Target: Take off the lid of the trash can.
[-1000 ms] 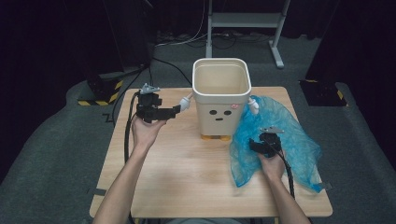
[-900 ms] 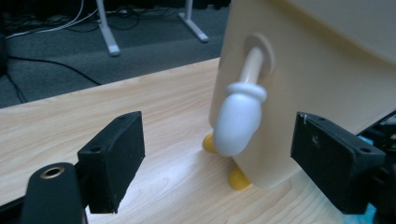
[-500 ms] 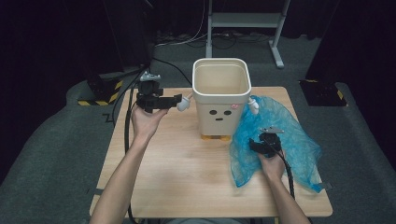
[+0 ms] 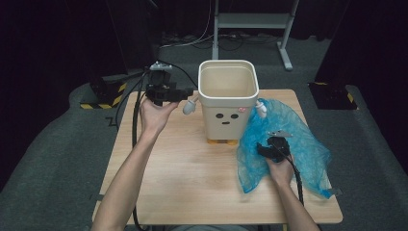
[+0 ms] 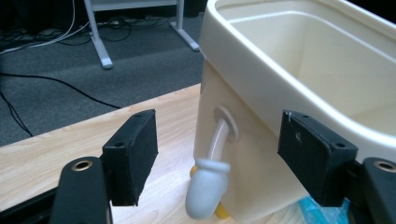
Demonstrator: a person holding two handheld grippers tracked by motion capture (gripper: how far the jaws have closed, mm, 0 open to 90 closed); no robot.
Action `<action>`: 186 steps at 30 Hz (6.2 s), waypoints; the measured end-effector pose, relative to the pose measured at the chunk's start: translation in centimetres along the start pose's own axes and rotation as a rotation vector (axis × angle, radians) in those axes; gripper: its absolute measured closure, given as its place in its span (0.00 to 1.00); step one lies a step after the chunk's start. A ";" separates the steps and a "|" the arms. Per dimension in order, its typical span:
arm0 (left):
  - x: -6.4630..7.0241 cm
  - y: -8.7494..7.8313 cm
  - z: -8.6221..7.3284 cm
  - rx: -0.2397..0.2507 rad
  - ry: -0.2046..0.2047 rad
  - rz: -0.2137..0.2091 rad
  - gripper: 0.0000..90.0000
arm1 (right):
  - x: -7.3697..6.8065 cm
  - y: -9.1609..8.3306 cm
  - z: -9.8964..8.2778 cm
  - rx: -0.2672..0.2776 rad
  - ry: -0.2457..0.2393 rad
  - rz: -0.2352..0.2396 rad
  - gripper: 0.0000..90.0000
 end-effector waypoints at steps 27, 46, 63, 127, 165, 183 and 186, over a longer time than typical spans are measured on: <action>1.1 1.2 4.4 0.040 0.017 -0.090 0.33 | 0.0 0.0 0.0 0.000 -0.002 0.000 0.32; 1.0 4.6 5.6 -0.008 0.021 -0.030 0.33 | -0.1 0.0 0.0 0.004 -0.003 0.002 0.32; 1.9 6.2 7.1 -0.017 0.097 0.059 0.44 | -0.1 0.1 0.1 0.005 -0.006 0.006 0.33; 2.2 8.2 7.4 -0.062 0.188 0.134 0.89 | -0.2 0.0 0.1 0.005 -0.015 0.002 0.33; 2.0 6.6 8.2 -0.044 0.191 0.114 0.91 | -0.2 0.1 0.1 0.007 -0.018 0.001 0.33; 2.3 5.9 9.5 -0.036 0.205 0.117 0.91 | -0.3 0.1 0.1 0.005 -0.012 0.002 0.33; 2.3 5.8 9.5 -0.031 0.205 0.117 0.91 | -0.2 0.1 0.1 0.005 -0.014 0.002 0.33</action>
Point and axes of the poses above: each handheld gripper's, and its own axes: y roughly forward along the jaws, z roughly out of its top, x roughly to its right, the point moved 2 cm from there along y, roughly forward along the jaws, and after that the axes turned 6 degrees about z, right-handed, at the moved point
